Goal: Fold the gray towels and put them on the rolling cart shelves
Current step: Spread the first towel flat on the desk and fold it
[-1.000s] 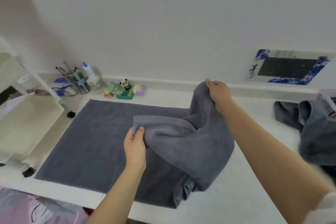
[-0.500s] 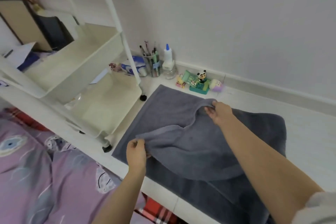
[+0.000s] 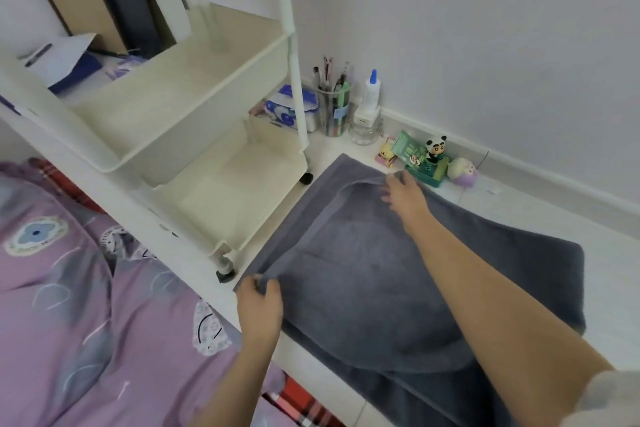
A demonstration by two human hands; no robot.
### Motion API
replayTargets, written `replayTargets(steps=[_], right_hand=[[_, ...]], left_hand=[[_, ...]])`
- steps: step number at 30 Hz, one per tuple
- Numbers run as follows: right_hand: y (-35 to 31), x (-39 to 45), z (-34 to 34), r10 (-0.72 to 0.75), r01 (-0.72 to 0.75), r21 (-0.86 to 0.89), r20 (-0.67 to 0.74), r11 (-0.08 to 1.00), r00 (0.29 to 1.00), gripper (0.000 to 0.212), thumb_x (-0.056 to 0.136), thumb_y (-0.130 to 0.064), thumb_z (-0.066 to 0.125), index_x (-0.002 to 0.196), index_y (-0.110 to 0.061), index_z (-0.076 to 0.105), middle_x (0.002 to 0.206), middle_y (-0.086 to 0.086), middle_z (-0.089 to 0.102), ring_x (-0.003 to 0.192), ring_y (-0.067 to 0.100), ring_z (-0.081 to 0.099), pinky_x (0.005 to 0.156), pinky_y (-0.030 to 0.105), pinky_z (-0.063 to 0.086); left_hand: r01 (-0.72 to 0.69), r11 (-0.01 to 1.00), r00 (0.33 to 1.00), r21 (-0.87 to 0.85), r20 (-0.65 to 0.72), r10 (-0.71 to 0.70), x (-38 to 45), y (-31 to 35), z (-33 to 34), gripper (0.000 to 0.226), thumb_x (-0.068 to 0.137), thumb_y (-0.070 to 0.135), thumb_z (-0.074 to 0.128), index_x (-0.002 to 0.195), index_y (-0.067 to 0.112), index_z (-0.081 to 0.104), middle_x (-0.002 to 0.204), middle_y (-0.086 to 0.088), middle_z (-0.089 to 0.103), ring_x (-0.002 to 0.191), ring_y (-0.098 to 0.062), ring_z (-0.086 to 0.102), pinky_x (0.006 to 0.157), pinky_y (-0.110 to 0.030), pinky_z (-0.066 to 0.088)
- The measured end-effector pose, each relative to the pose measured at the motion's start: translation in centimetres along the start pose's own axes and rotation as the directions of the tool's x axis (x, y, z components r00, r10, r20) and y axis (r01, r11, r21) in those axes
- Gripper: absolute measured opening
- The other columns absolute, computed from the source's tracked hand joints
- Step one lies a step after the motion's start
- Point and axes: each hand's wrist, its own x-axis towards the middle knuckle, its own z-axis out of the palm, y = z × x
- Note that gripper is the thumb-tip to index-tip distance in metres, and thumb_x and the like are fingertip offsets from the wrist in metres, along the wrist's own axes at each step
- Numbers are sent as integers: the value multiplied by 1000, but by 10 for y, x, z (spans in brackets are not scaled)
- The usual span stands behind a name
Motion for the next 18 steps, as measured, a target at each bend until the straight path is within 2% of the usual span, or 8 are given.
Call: replayTargets(steps=[2,4,7,9,10,13,16,18], right_hand=[[27,-4,0,5,30,-339,101,940,995,53,99,-40,35,147,-17,29,141,7,47,122,25,49,100,37,38],[55,-15,-7,-69,121,-617,107,777,992,51,99,-37,35,147,-20,30,145,5,43,133,26,38,110,40,28],[95,-39,-23,-181,255,-809,186,530,966,54,99,-40,32,149,-23,21,155,1,25,143,21,18,115,40,12],[120,-56,-32,-145,303,-880,268,366,953,62,97,-53,16,151,-28,2,159,-7,-2,146,18,-2,117,38,2],[132,-64,-41,-131,302,-898,273,321,953,67,91,-61,5,149,-31,-7,156,-10,-14,146,18,-9,117,38,-3],[156,-77,-72,-123,232,-921,203,313,971,80,69,-68,-19,142,-36,-23,143,-14,-29,145,17,-16,117,38,-9],[172,-87,-111,-105,172,-928,145,332,984,75,67,-69,-21,135,-37,-29,143,-13,-30,144,17,-17,116,38,-10],[183,-95,-138,-77,128,-934,108,334,991,67,79,-70,-11,134,-37,-30,148,-11,-28,144,17,-18,117,38,-9]], left_hand=[[-18,994,999,106,35,15,6,-8,4,30,89,15,54,117,5,52,114,-11,56,90,-20,52,75,-29,39],[-78,985,996,157,58,70,7,-10,8,39,89,19,57,125,4,49,125,-13,52,105,-24,52,86,-33,42],[-168,937,985,306,98,144,5,-11,13,43,90,26,58,126,4,51,130,-13,48,118,-29,47,96,-38,40],[-176,923,983,341,110,147,6,-11,15,42,89,29,60,123,3,54,130,-13,47,118,-29,47,95,-38,41],[-168,927,984,336,117,136,6,-10,18,43,89,30,61,122,3,54,130,-13,46,118,-29,47,96,-38,40],[-174,920,977,352,182,115,-3,-3,30,43,91,33,58,121,3,56,134,-13,45,118,-28,48,96,-36,40],[-211,896,958,390,265,110,-23,2,49,41,93,35,55,120,4,57,133,-13,47,115,-29,52,91,-33,41],[-222,881,941,417,328,82,-40,3,62,41,93,40,52,115,7,59,126,-11,54,109,-29,56,85,-31,42]])
